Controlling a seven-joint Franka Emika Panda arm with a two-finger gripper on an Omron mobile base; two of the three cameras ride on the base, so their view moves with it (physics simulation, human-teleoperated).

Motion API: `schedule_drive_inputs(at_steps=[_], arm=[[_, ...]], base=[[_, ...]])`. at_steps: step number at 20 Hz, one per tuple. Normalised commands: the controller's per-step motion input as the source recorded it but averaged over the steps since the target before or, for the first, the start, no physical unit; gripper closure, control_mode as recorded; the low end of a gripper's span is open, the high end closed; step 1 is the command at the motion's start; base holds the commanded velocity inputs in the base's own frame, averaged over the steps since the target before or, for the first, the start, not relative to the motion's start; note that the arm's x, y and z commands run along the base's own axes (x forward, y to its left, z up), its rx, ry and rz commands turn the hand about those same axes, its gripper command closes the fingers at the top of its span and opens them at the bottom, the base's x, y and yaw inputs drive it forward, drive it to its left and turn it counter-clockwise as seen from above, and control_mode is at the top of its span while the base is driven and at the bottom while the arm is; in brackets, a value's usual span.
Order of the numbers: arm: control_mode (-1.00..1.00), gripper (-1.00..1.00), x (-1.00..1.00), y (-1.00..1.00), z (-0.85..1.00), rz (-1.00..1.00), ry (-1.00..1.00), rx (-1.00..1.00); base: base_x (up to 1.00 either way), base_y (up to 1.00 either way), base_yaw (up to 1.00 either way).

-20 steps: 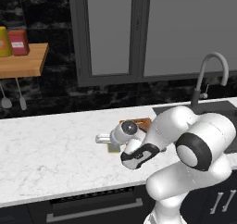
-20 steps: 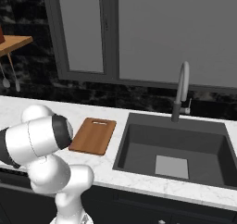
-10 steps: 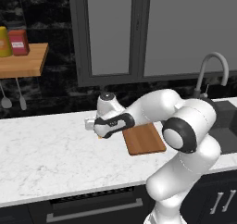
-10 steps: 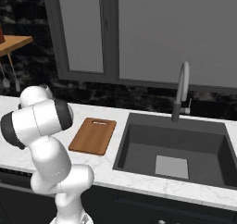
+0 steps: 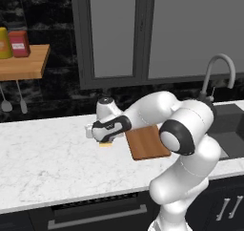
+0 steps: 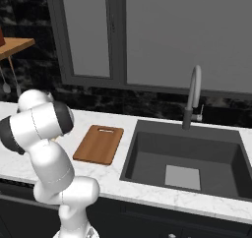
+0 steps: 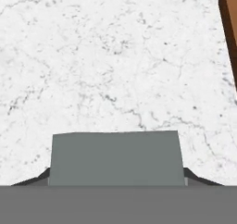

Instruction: Pick up the sponge from the counter and clean the cutting board by briefly scrubbing or pressing down on the cutting board. Once finished, release the sponge.

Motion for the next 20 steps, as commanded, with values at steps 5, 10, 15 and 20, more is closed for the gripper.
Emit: schedule_drive_inputs(at_steps=[5,10,15,20], arm=[[-1.00,1.00,-0.07,0.01,-0.13,-0.02,0.00,-0.01],[-1.00,-1.00,0.00,0.00,-0.03,0.00,0.04,0.00],[-1.00,-1.00,0.00,0.00,0.00,0.00,0.00,0.00],[-1.00,-1.00,0.00,0.00,0.00,0.00,0.00,0.00]], base=[[0.00,0.00,0.00],[0.00,0.00,0.00],[0.00,0.00,0.00],[0.00,0.00,0.00]])
